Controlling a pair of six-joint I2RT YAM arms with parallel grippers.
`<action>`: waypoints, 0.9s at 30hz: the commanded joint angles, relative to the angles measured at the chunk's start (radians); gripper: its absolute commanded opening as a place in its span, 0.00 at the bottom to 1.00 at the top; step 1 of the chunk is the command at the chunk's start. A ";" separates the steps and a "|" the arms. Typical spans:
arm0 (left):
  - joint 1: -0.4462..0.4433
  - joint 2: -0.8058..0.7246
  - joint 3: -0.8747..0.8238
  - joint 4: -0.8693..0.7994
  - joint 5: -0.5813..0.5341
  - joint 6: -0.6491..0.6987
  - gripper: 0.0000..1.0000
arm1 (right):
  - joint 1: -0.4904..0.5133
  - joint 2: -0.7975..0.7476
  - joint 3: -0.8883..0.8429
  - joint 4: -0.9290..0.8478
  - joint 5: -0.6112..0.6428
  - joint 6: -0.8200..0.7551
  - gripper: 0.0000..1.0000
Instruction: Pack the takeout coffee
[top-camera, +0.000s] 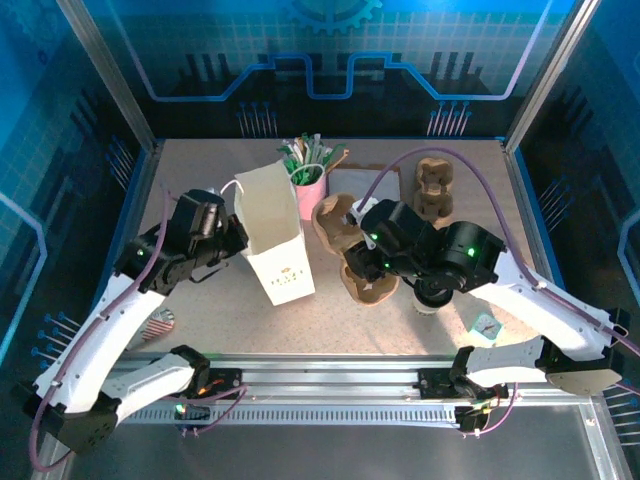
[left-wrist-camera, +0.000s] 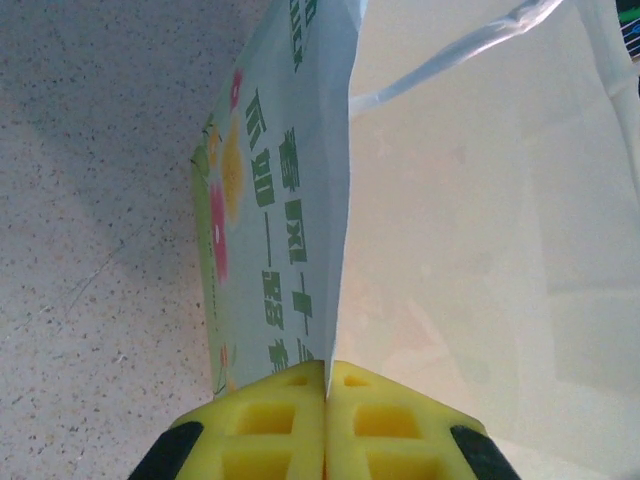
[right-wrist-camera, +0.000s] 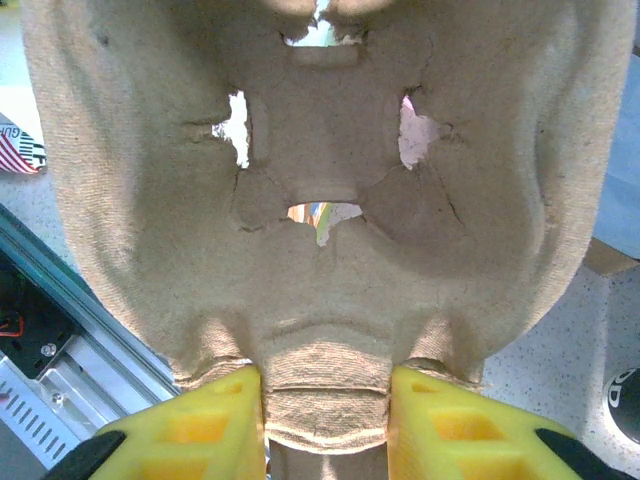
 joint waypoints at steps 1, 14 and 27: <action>-0.044 -0.024 -0.035 0.001 -0.056 -0.069 0.00 | 0.019 -0.020 0.046 -0.054 0.047 0.022 0.32; -0.314 -0.041 -0.087 0.031 -0.208 -0.247 0.00 | 0.078 0.025 0.197 -0.107 0.057 0.041 0.31; -0.578 0.040 -0.100 0.152 -0.387 -0.402 0.03 | 0.086 0.108 0.330 -0.143 0.040 0.028 0.31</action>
